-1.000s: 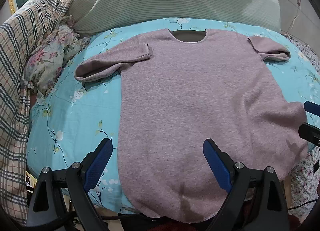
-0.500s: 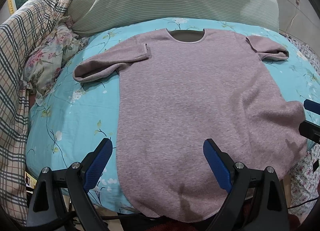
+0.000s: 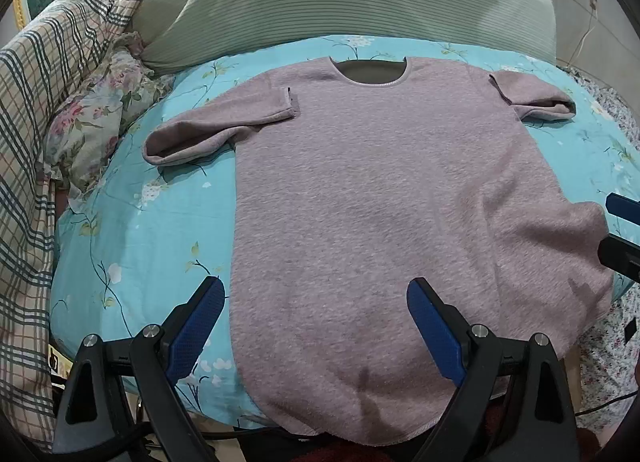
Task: Fold small clothes
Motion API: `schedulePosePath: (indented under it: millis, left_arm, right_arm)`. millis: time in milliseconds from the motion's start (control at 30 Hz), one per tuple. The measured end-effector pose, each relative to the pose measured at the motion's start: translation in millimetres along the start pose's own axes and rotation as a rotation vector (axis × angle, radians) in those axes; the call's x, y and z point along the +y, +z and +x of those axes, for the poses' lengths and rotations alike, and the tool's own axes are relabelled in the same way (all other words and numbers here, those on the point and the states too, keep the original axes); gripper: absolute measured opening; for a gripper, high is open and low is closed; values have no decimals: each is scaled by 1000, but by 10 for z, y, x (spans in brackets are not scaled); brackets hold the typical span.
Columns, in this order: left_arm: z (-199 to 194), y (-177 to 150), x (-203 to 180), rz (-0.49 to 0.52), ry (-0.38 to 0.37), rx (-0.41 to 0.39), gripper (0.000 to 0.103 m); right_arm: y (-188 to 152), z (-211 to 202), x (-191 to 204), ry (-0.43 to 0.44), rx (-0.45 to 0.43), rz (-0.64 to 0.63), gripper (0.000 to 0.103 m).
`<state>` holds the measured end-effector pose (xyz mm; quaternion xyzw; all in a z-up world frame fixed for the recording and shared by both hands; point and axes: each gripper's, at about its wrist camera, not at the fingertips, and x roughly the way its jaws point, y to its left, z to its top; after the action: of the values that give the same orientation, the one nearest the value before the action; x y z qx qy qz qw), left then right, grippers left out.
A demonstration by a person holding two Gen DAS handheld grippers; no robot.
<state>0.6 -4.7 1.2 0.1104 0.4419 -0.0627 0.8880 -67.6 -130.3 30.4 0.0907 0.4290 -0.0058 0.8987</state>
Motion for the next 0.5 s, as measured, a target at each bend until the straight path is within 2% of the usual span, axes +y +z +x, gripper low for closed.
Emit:
schedulePosePath:
  millis: [500]
  left_arm:
    - [25, 15, 1, 3, -10, -6, 93]
  right_arm:
    - [21, 8, 14, 0, -3, -5, 103]
